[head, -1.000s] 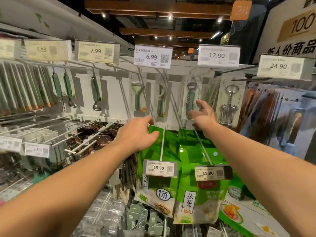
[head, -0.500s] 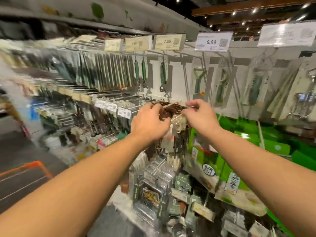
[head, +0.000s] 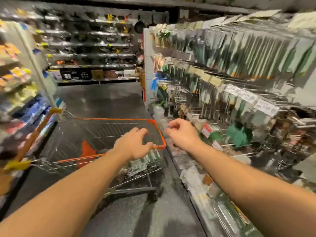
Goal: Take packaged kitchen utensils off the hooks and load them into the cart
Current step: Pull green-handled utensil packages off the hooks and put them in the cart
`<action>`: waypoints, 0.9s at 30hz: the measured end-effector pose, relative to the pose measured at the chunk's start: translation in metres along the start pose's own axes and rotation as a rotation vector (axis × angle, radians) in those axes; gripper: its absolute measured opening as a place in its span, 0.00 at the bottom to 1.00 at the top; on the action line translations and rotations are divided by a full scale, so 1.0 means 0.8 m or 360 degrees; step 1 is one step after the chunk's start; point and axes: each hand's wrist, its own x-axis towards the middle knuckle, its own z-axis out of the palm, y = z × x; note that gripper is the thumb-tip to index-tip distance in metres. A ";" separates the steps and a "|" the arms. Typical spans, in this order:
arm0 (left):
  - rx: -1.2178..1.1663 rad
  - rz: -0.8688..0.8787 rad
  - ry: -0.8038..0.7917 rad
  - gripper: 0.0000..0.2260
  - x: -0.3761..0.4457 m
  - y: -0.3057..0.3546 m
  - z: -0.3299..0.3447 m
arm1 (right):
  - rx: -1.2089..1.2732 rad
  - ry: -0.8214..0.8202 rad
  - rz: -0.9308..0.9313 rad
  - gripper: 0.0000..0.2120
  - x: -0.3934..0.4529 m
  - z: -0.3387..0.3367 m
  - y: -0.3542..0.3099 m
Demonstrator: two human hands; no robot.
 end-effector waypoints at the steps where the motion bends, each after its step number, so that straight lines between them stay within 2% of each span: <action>1: 0.0011 -0.0074 -0.0018 0.23 0.000 -0.036 -0.001 | -0.0021 -0.0075 -0.0012 0.07 0.013 0.034 -0.006; 8: -0.0038 -0.0407 -0.0036 0.19 0.037 -0.264 -0.015 | -0.0230 -0.0432 -0.0020 0.09 0.121 0.251 -0.034; 13: -0.0220 -0.0582 -0.0043 0.08 0.074 -0.383 0.007 | -0.0321 -0.0544 0.0090 0.04 0.193 0.377 -0.035; 20: -0.0272 -0.0608 -0.0206 0.09 0.142 -0.471 0.079 | -0.0529 -0.0790 0.0195 0.08 0.267 0.474 0.015; 23: -0.0298 -0.0615 -0.0290 0.08 0.182 -0.489 0.118 | -0.0627 -0.0833 0.0164 0.05 0.301 0.496 0.050; 27: -0.0372 -0.0590 -0.0414 0.09 0.245 -0.509 0.169 | -0.0744 -0.0972 0.0181 0.06 0.355 0.520 0.096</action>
